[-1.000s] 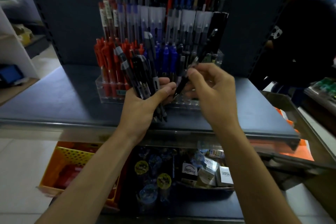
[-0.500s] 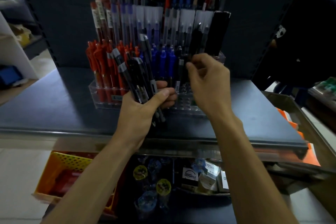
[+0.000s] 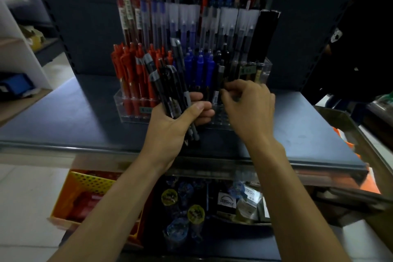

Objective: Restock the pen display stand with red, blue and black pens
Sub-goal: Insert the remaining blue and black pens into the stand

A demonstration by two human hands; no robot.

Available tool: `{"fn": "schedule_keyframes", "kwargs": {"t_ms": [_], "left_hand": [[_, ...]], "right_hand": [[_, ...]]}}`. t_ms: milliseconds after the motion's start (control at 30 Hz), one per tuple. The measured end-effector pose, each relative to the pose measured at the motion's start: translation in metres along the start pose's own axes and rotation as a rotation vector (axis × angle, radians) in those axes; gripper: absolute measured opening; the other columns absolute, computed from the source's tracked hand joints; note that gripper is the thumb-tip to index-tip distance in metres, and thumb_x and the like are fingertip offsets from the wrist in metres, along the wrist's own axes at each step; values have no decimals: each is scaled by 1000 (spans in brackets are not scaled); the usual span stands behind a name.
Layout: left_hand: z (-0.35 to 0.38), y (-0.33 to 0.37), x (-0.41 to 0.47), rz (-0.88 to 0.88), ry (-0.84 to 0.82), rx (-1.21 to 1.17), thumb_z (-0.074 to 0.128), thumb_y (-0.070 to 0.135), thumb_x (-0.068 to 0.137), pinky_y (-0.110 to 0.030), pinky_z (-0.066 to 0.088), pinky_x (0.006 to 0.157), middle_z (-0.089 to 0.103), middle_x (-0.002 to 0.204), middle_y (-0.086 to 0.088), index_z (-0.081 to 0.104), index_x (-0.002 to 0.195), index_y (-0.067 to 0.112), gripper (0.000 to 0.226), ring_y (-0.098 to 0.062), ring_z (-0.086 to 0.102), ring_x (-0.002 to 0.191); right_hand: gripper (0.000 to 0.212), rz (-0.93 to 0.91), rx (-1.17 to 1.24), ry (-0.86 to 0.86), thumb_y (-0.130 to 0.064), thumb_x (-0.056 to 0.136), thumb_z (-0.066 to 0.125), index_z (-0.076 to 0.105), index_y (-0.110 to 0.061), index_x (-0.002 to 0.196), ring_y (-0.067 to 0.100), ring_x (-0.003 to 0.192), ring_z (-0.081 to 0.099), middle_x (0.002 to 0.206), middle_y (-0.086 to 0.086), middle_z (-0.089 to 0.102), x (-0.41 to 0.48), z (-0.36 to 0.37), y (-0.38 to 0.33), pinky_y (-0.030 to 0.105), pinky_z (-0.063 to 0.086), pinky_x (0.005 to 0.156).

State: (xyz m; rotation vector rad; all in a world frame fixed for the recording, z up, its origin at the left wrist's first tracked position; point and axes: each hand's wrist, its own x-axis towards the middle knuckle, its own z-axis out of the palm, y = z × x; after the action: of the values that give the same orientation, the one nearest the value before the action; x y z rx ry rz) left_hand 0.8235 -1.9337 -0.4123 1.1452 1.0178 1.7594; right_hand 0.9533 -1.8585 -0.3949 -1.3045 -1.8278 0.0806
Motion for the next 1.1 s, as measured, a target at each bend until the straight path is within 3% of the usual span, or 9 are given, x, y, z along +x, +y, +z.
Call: {"fn": "schedule_keyframes", "kwargs": {"t_ms": [100,233,333,400,533,667,833,933,1100], "left_hand": [[0,2,-1,5,-10,11,61,20,83,-28,57,77,74,92,-9,60,111,-1,34,-23,72,88],[0,3,-3,1,-32,0,54,8,94,-29,57,79,73,99,-12,59,113,0,21,-24,72,93],[2,6,-6,-34,-72,-45,53,8,95,-28,56,81,73,99,-10,60,113,2,20,-23,71,95],[5,7,-9,-50,-94,-52,55,10,92,-29,57,78,72,84,-4,61,107,4,18,-18,70,85],[8,5,-10,-26,-76,20,60,28,85,-29,53,70,59,71,2,62,92,11,18,-15,59,69],[6,4,-8,7,-12,52,62,44,84,-38,54,82,64,82,5,66,93,17,29,-17,64,84],[0,8,-6,-44,-73,71,61,36,83,-45,48,101,70,110,-2,69,106,21,29,-19,64,111],[-3,9,-3,-59,-97,78,60,29,85,-45,52,96,70,103,-4,70,108,21,26,-25,65,103],[1,7,-4,-2,-123,115,55,11,95,-23,52,77,71,84,12,68,102,21,18,-4,66,85]], "right_hand": [[28,-53,37,9,-30,93,56,69,-19,115,26,104,58,105,2,70,-10,-1,3,44,47,90],[26,-103,197,91,-22,95,57,62,-13,119,16,105,57,115,0,57,-29,-6,4,32,49,91],[11,-157,300,95,-18,93,60,64,-13,102,4,86,56,101,-3,58,-41,-15,-2,18,48,75],[4,-144,411,30,-17,94,62,64,-14,93,1,75,58,90,-5,61,-48,-22,-8,12,45,66],[6,-60,634,-116,-15,95,59,64,-16,95,10,70,65,79,-4,67,-67,-21,-24,27,54,61],[2,-71,672,-92,-18,95,59,60,-19,97,17,63,57,75,0,63,-71,-14,-32,37,50,56],[5,-134,572,-70,-15,94,62,62,-16,99,14,68,52,81,0,58,-66,-8,-32,23,47,58],[7,-107,628,-81,-11,96,57,64,-13,96,13,71,60,83,0,64,-62,-8,-30,26,51,61],[4,99,923,-120,-18,99,52,54,-15,101,11,71,66,90,-3,72,-52,-13,-37,25,54,63]]}}
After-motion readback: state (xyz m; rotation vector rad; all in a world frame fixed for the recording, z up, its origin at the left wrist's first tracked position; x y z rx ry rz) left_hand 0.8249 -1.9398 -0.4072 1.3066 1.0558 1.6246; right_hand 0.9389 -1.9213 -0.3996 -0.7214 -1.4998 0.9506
